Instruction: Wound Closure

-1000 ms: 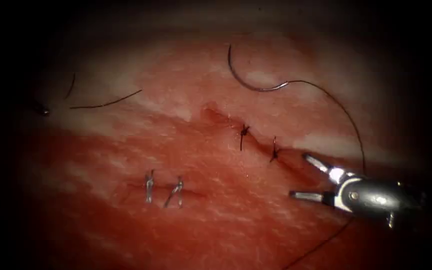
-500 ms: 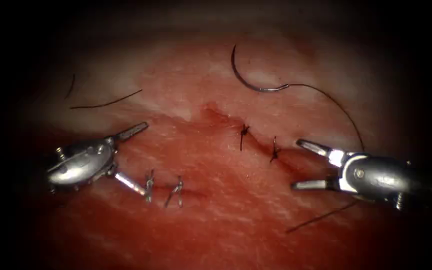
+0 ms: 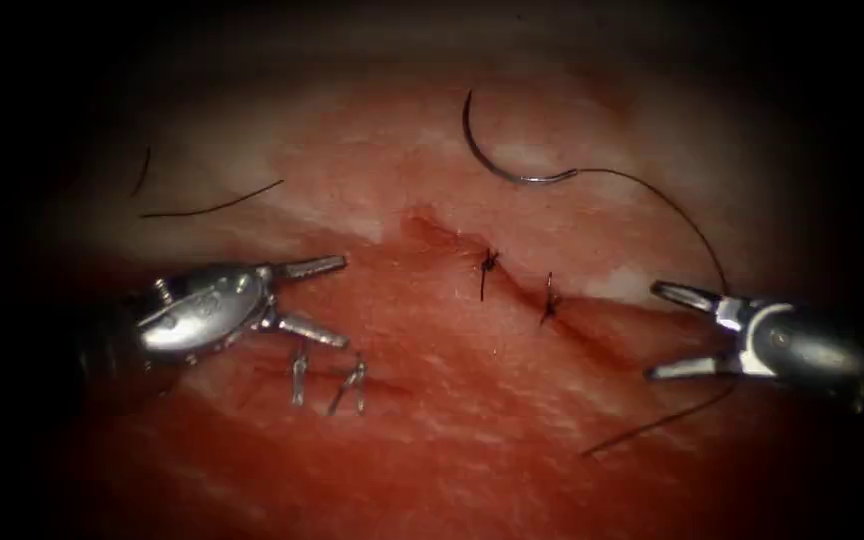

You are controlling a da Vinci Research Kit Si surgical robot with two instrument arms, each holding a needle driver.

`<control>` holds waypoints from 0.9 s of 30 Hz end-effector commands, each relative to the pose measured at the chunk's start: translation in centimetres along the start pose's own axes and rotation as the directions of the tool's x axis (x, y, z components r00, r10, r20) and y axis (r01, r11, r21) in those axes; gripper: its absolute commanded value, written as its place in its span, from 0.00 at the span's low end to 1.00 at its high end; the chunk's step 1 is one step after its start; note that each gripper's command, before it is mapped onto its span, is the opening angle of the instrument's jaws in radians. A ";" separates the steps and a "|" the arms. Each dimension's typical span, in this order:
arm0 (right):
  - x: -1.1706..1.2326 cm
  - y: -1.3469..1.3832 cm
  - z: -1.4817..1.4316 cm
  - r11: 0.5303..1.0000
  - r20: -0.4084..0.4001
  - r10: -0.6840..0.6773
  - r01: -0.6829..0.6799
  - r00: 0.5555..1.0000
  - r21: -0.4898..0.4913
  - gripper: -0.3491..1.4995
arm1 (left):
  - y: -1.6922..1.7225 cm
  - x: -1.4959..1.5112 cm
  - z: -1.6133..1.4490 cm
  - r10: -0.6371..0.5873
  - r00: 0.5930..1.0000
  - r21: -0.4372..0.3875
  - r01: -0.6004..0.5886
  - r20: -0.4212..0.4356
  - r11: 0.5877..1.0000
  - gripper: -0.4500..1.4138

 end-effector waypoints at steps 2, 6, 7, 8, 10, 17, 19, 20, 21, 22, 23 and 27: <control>-0.04 0.02 0.10 1.000 -0.003 0.000 0.000 1.000 0.001 0.81 | -0.01 -0.06 0.07 -0.001 1.000 -0.005 0.001 -0.002 1.000 0.50; 0.03 0.01 0.08 1.000 -0.018 0.017 -0.017 1.000 -0.010 0.81 | 0.00 -0.06 0.09 -0.001 1.000 -0.002 0.001 -0.001 1.000 0.55; 0.04 0.01 0.08 1.000 -0.020 0.018 -0.018 1.000 -0.012 0.81 | 0.01 -0.05 0.09 -0.001 1.000 -0.002 0.001 -0.001 1.000 0.56; 0.06 0.00 0.08 1.000 -0.025 0.019 -0.020 1.000 -0.015 0.81 | 0.02 -0.05 0.09 -0.001 1.000 -0.001 0.001 -0.001 1.000 0.56; 0.08 0.00 0.08 1.000 -0.029 0.021 -0.022 0.999 -0.018 0.81 | 0.03 -0.04 0.09 -0.002 1.000 -0.001 0.002 -0.001 1.000 0.56; 0.07 0.02 0.10 1.000 -0.030 0.022 -0.022 0.999 -0.022 0.81 | 0.03 -0.06 0.10 0.000 1.000 -0.001 0.000 -0.001 1.000 0.56; 0.07 0.02 0.10 1.000 -0.030 0.021 -0.022 0.999 -0.022 0.81 | 0.02 -0.07 0.11 0.001 1.000 -0.001 -0.001 -0.001 1.000 0.56; 0.07 0.02 0.10 1.000 -0.030 0.021 -0.022 0.999 -0.022 0.81 | 0.03 -0.08 0.11 0.001 1.000 0.000 -0.001 -0.001 1.000 0.56; 0.07 0.02 0.10 1.000 -0.030 0.021 -0.022 0.999 -0.022 0.81 | 0.03 -0.08 0.11 0.002 1.000 0.000 -0.002 -0.001 1.000 0.56; 0.07 0.02 0.10 1.000 -0.030 0.021 -0.022 0.999 -0.022 0.81 | 0.03 -0.08 0.11 0.002 1.000 0.000 -0.002 -0.001 1.000 0.56; 0.07 0.02 0.10 1.000 -0.030 0.021 -0.022 0.999 -0.022 0.81 | 0.03 -0.08 0.12 0.002 1.000 0.000 -0.002 -0.001 1.000 0.56; 0.08 0.01 0.12 0.999 -0.030 0.022 -0.023 0.999 -0.024 0.81 | 0.03 -0.09 0.12 0.002 1.000 0.001 -0.002 -0.001 1.000 0.56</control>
